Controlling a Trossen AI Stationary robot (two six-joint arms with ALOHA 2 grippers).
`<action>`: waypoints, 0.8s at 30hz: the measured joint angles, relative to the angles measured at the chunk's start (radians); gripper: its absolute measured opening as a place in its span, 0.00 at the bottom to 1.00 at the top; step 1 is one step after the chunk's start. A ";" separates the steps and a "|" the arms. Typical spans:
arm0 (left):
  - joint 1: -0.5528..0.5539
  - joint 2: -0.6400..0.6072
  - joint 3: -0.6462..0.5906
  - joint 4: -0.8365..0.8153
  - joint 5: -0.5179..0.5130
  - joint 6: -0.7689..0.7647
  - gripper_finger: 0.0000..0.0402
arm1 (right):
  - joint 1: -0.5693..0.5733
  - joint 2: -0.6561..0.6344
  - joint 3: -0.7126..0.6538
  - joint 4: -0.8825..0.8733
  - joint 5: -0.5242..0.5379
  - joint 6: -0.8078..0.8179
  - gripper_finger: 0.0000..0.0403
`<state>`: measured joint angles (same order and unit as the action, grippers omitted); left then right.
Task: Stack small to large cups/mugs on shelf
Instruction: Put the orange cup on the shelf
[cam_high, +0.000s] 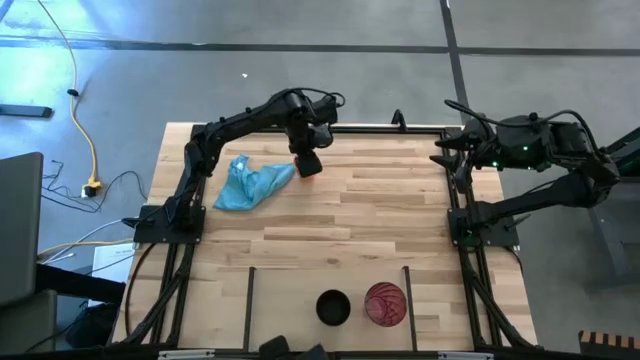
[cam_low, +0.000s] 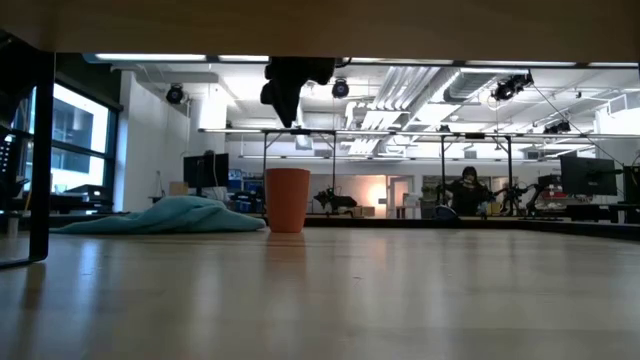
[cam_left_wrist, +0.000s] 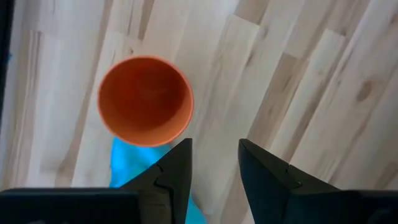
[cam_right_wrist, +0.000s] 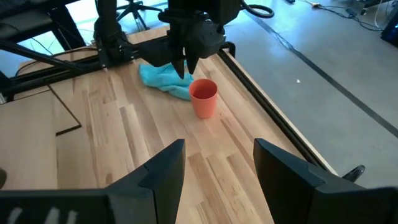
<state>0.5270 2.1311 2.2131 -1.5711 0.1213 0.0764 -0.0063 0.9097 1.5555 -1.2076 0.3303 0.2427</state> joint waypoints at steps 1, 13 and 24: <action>-0.004 0.000 0.000 0.000 -0.003 -0.002 0.29 | 0.000 0.000 0.000 0.000 -0.001 0.000 0.46; -0.030 -0.047 -0.059 0.000 -0.089 -0.004 0.29 | 0.000 0.001 0.000 -0.021 -0.030 0.015 0.46; 0.146 -0.215 -0.051 0.000 -0.199 0.097 0.29 | 0.000 0.010 0.000 -0.014 -0.032 0.045 0.46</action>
<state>0.6728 1.9162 2.1616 -1.5710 -0.0775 0.1731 -0.0059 0.9199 1.5555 -1.2221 0.2983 0.2872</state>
